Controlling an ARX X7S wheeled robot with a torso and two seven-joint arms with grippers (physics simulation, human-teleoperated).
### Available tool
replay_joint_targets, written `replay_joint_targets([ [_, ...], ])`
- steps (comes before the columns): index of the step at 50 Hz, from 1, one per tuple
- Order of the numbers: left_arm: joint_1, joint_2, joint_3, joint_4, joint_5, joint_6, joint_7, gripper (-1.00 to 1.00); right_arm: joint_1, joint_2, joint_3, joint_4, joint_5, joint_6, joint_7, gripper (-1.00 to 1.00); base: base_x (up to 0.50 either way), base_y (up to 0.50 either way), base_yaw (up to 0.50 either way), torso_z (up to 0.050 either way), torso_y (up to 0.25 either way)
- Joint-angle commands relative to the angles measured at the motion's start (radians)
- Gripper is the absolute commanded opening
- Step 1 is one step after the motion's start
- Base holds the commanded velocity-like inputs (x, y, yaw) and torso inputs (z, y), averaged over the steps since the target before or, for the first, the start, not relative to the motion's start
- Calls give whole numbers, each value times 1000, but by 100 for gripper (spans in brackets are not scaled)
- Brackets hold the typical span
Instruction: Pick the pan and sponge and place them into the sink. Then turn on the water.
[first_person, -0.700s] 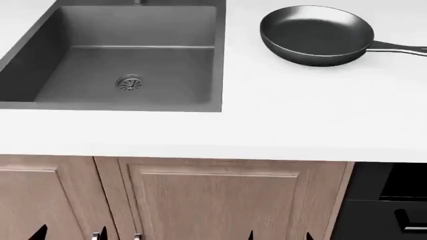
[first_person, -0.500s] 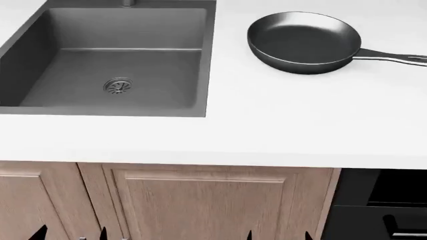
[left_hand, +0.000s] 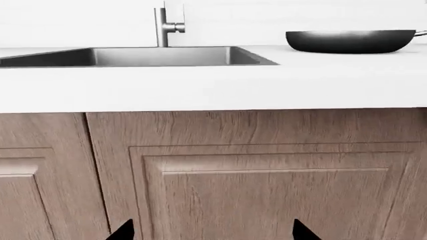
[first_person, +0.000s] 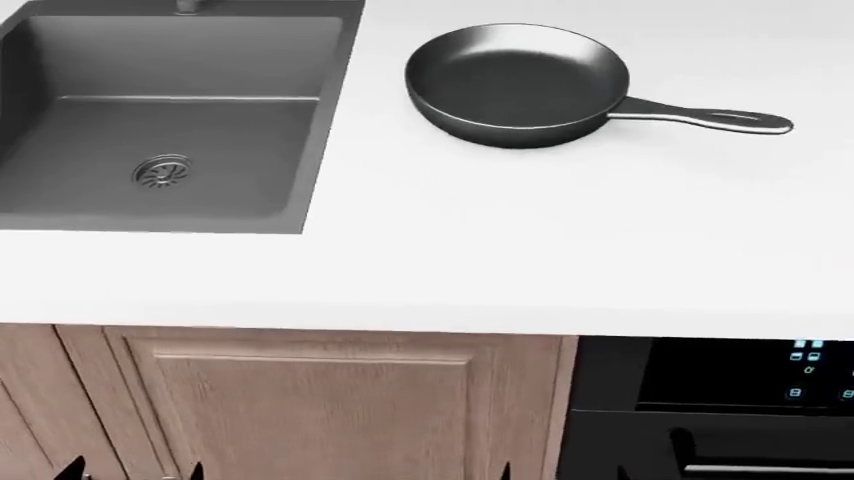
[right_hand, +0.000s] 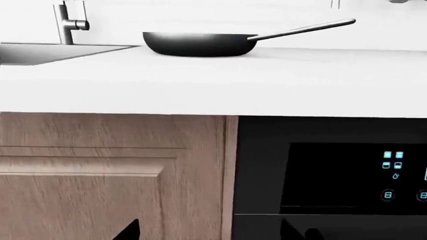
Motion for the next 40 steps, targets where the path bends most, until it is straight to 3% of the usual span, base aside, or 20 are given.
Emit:
replay_joint_targets([
  [1, -5, -8, 21, -1, -5, -5, -23, 100, -5, 18, -16, -7, 2, -4, 31, 100, 301, -434, 0, 0, 0],
  [18, -15, -15, 59, 8, 2, -22, -65, 100, -3, 35, -38, -5, 26, -14, 49, 100, 164, -331, 0, 0, 0],
  [40, -19, -35, 72, 7, -32, -22, -85, 100, 4, 53, -59, 6, 60, -25, 65, 100, 0, -6, 0, 0, 0],
])
